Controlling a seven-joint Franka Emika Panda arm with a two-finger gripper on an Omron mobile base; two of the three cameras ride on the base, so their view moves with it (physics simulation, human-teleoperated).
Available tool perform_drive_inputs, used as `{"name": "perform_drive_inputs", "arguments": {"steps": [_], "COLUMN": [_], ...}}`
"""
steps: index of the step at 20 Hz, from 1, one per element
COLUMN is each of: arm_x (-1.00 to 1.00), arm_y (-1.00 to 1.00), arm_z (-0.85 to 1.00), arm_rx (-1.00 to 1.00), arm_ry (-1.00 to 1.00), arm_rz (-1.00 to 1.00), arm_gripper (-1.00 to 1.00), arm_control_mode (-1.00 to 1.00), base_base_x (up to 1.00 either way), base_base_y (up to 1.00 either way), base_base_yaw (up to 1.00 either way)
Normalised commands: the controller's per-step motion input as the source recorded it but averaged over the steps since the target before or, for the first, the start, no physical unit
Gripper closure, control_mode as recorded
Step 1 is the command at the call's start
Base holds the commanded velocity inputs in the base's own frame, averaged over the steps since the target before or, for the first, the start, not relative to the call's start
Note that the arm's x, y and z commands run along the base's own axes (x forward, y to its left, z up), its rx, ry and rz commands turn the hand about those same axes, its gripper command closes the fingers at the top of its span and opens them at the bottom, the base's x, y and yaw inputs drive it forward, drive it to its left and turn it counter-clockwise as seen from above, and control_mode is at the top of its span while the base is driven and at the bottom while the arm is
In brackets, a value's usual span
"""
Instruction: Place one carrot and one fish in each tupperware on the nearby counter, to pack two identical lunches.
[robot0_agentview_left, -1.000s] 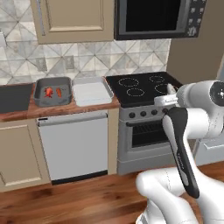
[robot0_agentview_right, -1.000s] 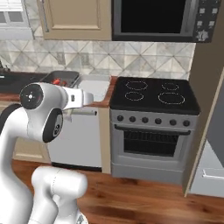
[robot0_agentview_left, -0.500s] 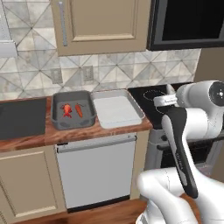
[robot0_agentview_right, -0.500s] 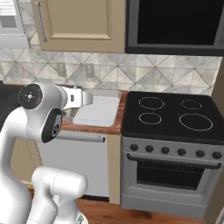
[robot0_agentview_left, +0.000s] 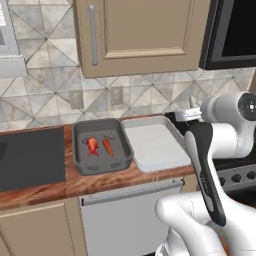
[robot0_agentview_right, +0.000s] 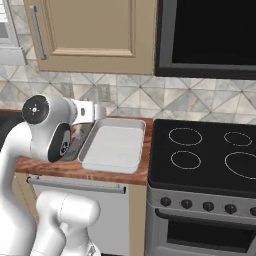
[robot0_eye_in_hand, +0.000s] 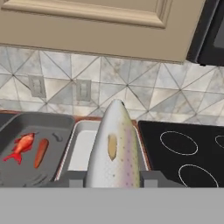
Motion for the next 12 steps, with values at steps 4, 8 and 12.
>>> {"name": "perform_drive_inputs", "arguments": {"steps": [4,8,12], "arm_x": [0.0,0.13,0.38], "arm_y": [0.0,0.03,0.12], "arm_z": [0.0,-0.16,-0.83], "arm_rx": [0.0,-0.02,-0.09], "arm_ry": [0.0,0.0,0.02], "arm_rz": [0.0,-0.01,-0.01], "arm_gripper": [1.0,1.0,1.0], "arm_control_mode": [1.0,-1.0,-1.0], "base_base_x": [0.53,0.45,0.0], "base_base_y": [0.26,0.11,0.0], "base_base_yaw": [-0.05,-0.03,0.0]}}
